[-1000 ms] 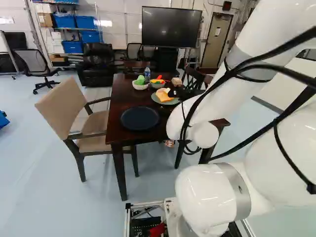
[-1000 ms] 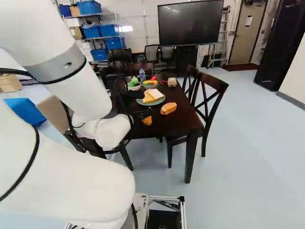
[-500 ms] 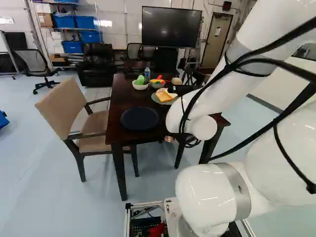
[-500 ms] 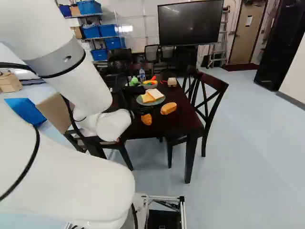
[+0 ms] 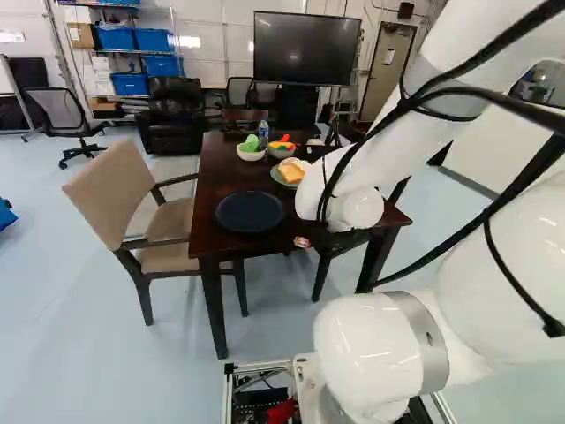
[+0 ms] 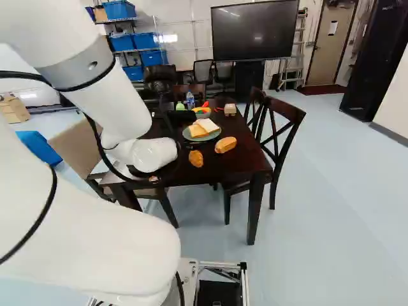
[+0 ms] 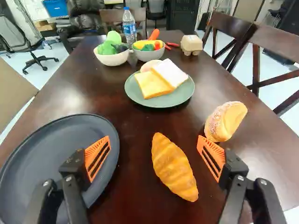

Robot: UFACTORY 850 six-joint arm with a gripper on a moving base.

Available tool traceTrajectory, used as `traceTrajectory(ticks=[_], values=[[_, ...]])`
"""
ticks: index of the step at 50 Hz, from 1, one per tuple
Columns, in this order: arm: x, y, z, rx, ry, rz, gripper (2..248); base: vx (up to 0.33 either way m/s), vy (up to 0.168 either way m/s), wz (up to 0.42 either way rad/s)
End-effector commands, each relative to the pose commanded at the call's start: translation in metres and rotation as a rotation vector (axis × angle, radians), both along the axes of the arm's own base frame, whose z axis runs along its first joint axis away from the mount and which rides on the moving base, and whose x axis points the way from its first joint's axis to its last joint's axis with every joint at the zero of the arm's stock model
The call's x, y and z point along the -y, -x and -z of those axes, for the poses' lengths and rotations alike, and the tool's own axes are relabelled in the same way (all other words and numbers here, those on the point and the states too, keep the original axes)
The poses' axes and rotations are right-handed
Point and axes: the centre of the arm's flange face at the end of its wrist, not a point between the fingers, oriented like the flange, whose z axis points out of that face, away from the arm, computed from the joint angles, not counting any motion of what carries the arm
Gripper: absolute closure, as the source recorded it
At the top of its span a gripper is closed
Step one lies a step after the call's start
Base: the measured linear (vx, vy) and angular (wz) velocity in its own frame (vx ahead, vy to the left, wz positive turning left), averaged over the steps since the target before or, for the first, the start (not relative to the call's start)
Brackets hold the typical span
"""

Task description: Move the croissant to the empty plate

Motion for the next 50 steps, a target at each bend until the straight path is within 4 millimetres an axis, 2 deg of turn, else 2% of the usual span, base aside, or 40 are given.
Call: traceTrajectory(ticks=[50], values=[[0.009, -0.02, -0.025, -0.3, -0.012, 0.023, 3, 0.0, 0.0, 0.0]])
